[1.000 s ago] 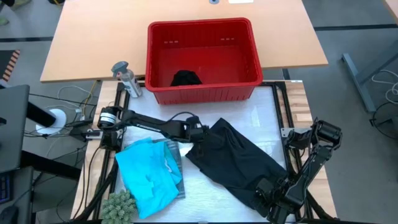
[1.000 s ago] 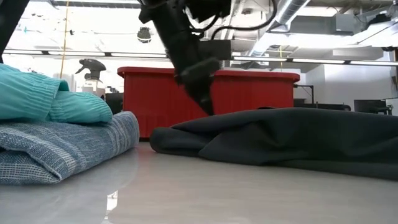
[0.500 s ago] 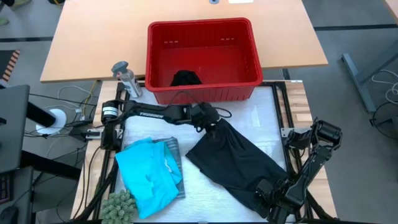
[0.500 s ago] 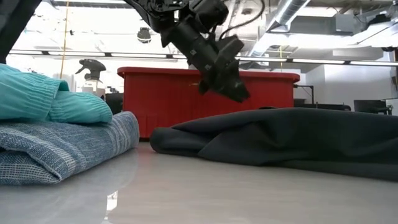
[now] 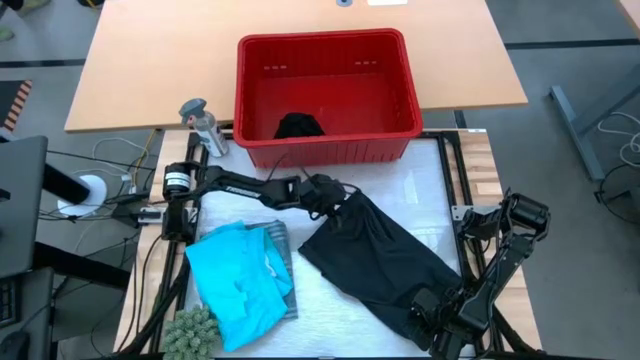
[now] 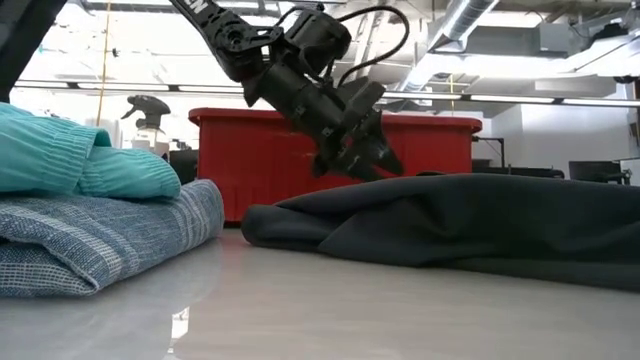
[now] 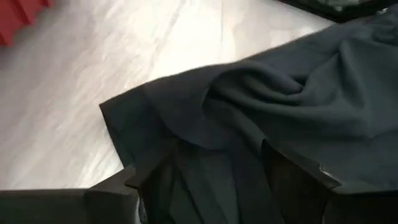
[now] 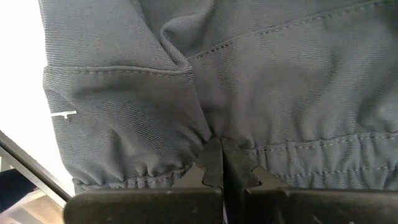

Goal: Fold Laundry from Bin
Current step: Fold the black shorts from the red organizer bin

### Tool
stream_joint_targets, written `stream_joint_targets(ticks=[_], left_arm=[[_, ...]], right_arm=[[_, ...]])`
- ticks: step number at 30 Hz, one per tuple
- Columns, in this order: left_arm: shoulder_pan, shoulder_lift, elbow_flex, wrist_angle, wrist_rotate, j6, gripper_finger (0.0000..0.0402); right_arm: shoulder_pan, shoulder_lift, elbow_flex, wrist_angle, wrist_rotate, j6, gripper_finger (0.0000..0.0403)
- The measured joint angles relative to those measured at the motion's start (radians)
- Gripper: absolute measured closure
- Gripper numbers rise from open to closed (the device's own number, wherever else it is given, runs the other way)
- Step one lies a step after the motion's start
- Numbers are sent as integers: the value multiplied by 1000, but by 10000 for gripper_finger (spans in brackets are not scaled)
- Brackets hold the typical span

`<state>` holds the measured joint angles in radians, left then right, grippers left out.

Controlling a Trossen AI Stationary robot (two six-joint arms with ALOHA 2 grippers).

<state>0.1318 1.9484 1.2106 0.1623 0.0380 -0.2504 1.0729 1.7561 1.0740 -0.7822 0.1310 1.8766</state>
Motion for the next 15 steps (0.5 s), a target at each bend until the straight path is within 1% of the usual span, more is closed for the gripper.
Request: stream_joint_targets(ticks=[4, 6, 8, 12, 15], left_arm=[[1, 29, -23, 70, -11, -33, 180], [4, 60, -26, 59, 2, -47, 180], [5, 98, -6, 111, 6, -57, 180], [4, 152, 35, 134, 29, -77, 180], [5, 170, 61, 126, 48, -84, 180]], right_arm=[[0, 0, 0, -1, 0, 0, 387], [0, 0, 0, 0, 1, 0, 387], [0, 0, 0, 1, 1, -3, 387], [-2, 0, -1, 8, 1, -16, 387], [-2, 0, -1, 9, 1, -19, 387]])
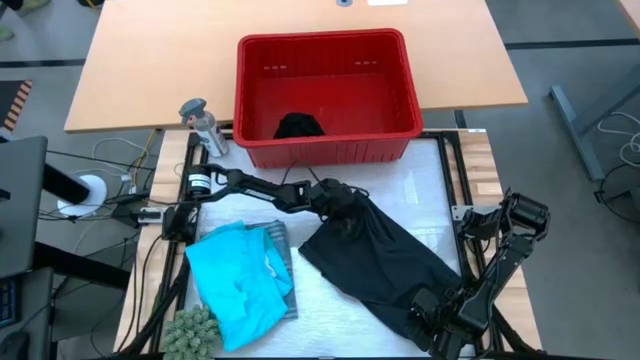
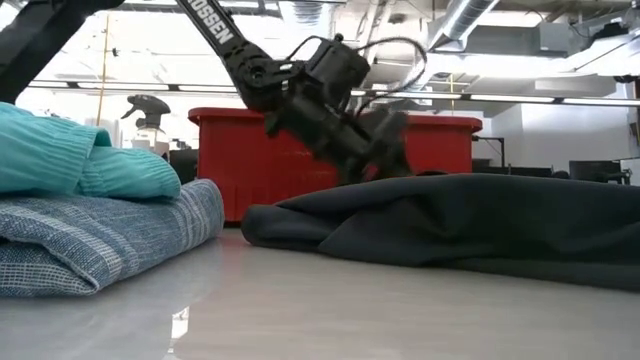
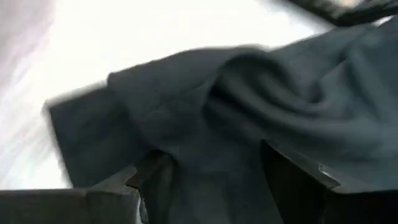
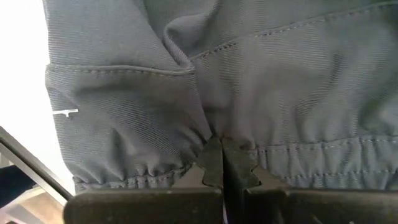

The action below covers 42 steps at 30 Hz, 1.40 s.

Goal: Fold Laundry from Bin
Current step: Fold the black shorts from the red organizer bin

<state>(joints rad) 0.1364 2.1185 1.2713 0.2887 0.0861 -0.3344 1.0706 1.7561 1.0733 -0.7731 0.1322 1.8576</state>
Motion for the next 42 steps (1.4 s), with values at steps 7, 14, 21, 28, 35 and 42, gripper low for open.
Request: stream_joint_targets(ticks=[7, 14, 21, 28, 35, 42], left_arm=[[-1, -4, 53, 17, 44, 34, 267], [20, -23, 72, -44, 189, -50, 395], [42, -138, 146, -418, 68, 76, 401], [64, -145, 190, -542, -45, 156, 401], [65, -145, 190, -614, -155, 309, 386], [69, -147, 190, -692, -181, 393, 330]], right_arm=[[0, 0, 0, -3, 0, 0, 387], [0, 0, 0, -3, 0, 1, 387], [0, 0, 0, -14, 4, 19, 387], [0, 0, 0, -20, 23, 26, 387], [0, 0, 0, -17, 25, 28, 387], [-13, 0, 0, -15, 25, 30, 387]])
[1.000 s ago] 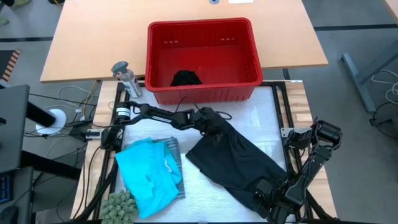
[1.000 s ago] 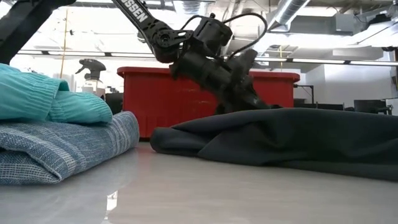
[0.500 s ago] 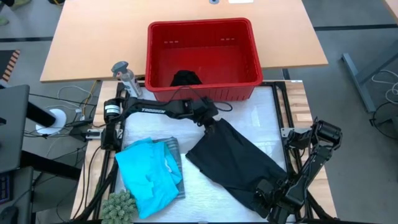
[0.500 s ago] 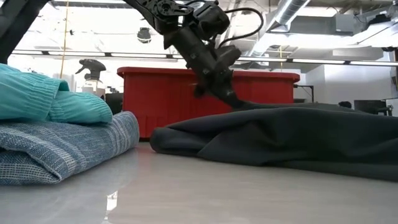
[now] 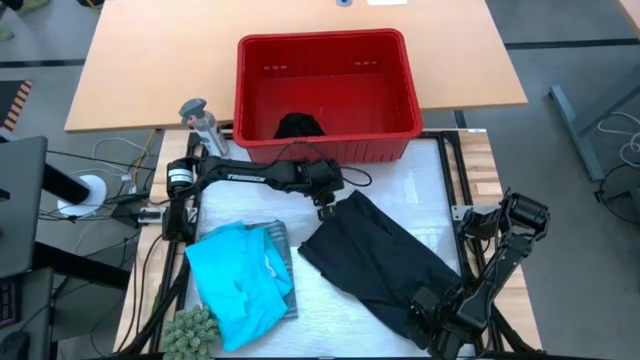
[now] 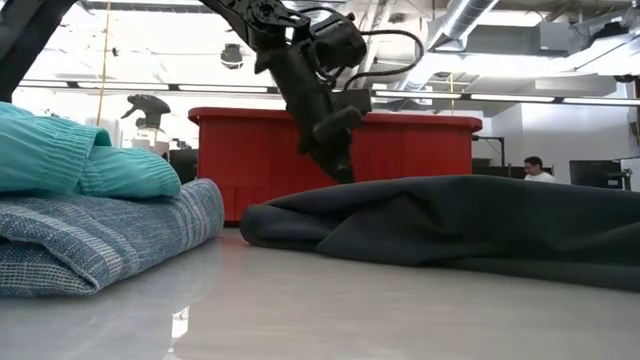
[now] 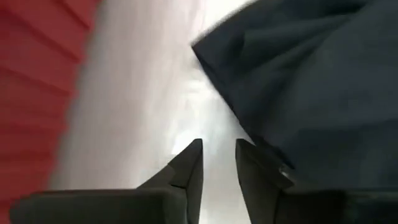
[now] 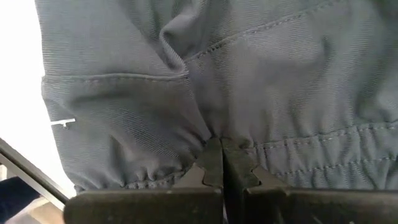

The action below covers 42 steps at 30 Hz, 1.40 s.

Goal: Fold Laundry from Bin
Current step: Fold the black shorts from the red organizer bin

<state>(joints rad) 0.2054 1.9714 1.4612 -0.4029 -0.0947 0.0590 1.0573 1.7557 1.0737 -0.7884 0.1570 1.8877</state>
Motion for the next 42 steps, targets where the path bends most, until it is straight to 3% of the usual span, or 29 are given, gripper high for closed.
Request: stream_joint_targets(ticks=[2, 6, 7, 11, 15, 20, 27, 33, 35, 39, 42], left_arm=[[1, -16, 0, -50, 16, -70, 317], [7, -54, -10, 1, 356, -167, 307], [-4, -55, -16, 17, 388, -175, 307], [-85, -51, -70, 90, 290, -128, 310], [-163, -51, -137, 291, 383, -102, 310], [-243, -42, -177, 304, 299, -82, 311], [-290, -41, -286, 335, 248, -127, 311], [-287, -40, -441, 515, 226, -249, 311], [-284, -42, -465, 535, 216, -292, 311], [-284, -43, -497, 537, 218, -331, 311], [-291, -43, -496, 533, 214, -338, 311]], right_arm=[[-3, 0, 0, 3, 0, -1, 387], [-5, 0, 0, -1, 0, -11, 387], [-5, 0, 0, -5, 0, -11, 387], [-5, 0, 0, -6, 1, -11, 387], [-4, 0, 0, -6, 2, -11, 387], [-6, 0, 0, -20, 1, 35, 387], [-6, 0, 1, -70, 2, 209, 387], [-26, 0, -1, -128, 4, 320, 387], [-39, -1, 12, -150, 58, 314, 386], [-62, -23, 104, -240, 319, 301, 380], [-98, -35, 184, -326, 437, 266, 380]])
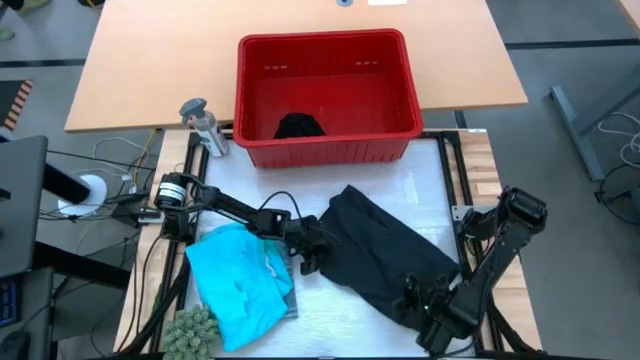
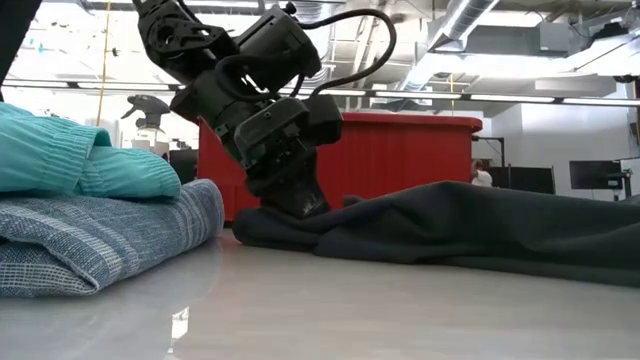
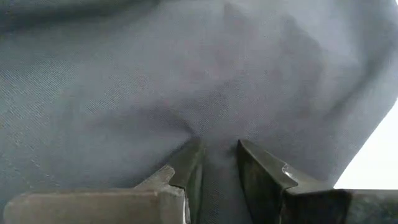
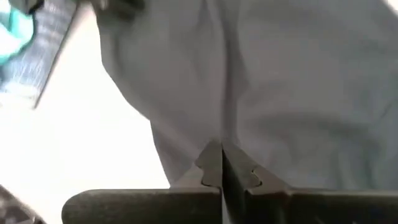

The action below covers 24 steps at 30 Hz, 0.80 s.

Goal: Fold Laundry from Bin
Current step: Fold the black shorts from the red organizer bin

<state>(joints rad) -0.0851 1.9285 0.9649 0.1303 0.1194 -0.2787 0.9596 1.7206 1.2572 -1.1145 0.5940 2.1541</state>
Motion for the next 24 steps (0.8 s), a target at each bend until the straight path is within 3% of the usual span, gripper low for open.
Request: stream_joint_targets(ticks=[6, 13, 18, 24], left_arm=[[-14, 0, -1, 1, -38, -8, 311], [-23, 0, -1, -4, -53, -23, 311], [-29, 0, -1, -11, -56, -23, 311], [-32, 1, -1, -19, -62, -21, 311]], right_arm=[[-185, -1, 39, -110, 6, -217, 386], [-437, 0, -53, 186, -99, -720, 388], [-532, 2, -139, 179, -254, -781, 388], [-556, 3, -203, 68, -391, -760, 388]])
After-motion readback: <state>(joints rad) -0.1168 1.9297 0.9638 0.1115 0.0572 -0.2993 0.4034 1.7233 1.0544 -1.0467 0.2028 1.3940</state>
